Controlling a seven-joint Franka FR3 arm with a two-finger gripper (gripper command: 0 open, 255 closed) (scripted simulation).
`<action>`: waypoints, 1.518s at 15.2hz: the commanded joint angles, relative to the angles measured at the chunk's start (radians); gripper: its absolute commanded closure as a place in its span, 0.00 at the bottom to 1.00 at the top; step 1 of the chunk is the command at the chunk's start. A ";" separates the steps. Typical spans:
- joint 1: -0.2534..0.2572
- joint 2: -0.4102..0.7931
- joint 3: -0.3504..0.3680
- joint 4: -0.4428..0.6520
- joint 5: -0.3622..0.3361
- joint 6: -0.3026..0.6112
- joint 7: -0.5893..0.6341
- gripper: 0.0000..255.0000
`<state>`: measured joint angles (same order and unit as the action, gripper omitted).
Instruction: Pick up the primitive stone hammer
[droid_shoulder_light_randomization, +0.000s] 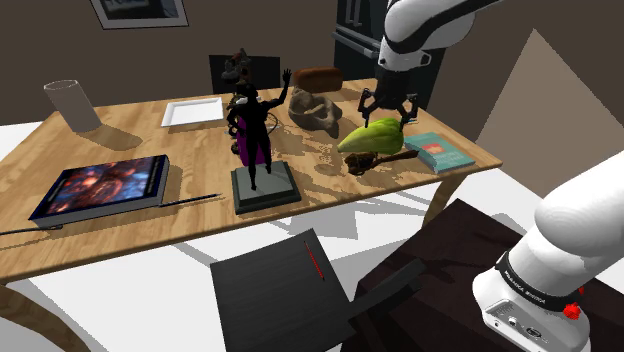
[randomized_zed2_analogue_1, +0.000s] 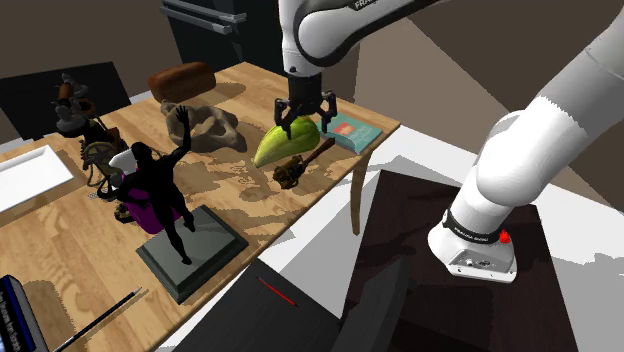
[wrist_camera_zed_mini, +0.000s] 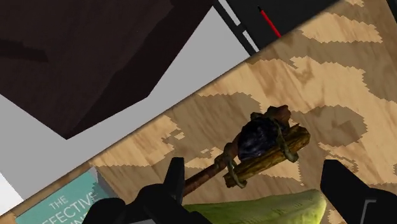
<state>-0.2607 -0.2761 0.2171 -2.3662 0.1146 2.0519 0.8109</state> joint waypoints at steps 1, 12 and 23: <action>-0.022 0.077 0.008 0.017 -0.012 0.053 0.086 0.00; -0.085 0.363 -0.021 0.065 -0.073 0.255 0.387 0.00; -0.083 0.409 -0.022 0.051 -0.083 0.314 0.392 1.00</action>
<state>-0.3431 0.1319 0.1951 -2.3152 0.0315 2.3663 1.2033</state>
